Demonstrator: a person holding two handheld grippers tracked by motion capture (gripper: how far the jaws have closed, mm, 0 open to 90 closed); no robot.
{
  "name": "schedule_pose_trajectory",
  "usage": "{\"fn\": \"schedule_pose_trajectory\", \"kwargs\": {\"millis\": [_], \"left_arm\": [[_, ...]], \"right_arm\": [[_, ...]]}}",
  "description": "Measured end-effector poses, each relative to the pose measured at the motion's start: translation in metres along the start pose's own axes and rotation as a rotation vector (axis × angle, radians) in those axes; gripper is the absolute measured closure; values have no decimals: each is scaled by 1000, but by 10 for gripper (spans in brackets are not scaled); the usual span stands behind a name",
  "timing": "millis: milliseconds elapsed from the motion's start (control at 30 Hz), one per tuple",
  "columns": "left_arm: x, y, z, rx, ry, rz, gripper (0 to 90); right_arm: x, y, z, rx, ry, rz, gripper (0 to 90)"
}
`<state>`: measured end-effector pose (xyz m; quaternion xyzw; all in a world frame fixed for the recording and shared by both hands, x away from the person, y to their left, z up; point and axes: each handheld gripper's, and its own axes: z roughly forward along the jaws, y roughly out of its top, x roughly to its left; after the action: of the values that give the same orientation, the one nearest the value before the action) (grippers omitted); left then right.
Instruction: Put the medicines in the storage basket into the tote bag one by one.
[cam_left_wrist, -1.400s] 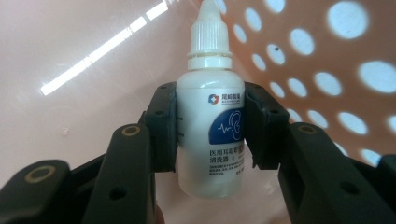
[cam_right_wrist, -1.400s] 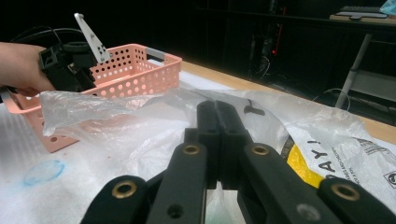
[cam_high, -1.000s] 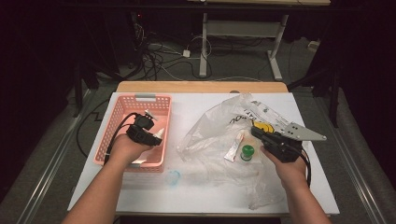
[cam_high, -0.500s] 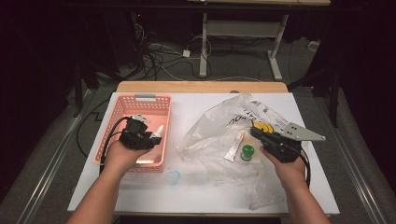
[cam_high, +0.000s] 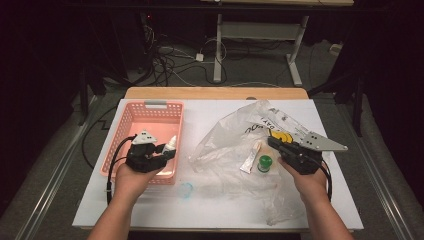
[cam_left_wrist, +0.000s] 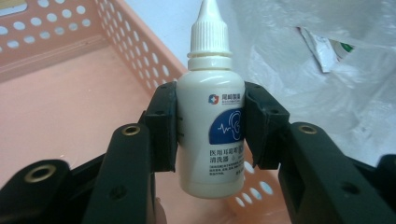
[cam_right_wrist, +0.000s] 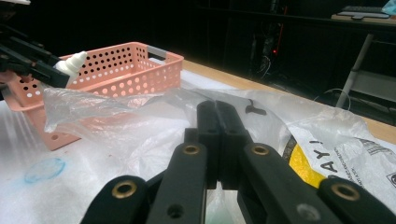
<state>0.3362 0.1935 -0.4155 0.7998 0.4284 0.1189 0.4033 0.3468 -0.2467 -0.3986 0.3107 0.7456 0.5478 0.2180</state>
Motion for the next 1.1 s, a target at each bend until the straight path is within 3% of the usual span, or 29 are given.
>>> {"fn": "schedule_pose_trajectory", "kwargs": {"millis": [200, 433, 567, 733, 1100], "left_arm": [[-12, -6, -5, -48, 3, 30, 579], [-32, -10, -10, -84, -63, 51, 579], [-46, -9, -11, -109, -116, 84, 579], [-64, -7, -6, -112, -161, 117, 579], [-85, -6, 3, -109, -232, 143, 578]], "right_arm": [[1, 0, 0, 3, -1, -5, 900], [1, 0, 0, 4, 1, -4, 900], [0, 0, -1, -4, 2, 5, 900], [0, 0, -2, -5, 0, 2, 900], [2, 2, -2, -8, 4, -7, 900]]}}
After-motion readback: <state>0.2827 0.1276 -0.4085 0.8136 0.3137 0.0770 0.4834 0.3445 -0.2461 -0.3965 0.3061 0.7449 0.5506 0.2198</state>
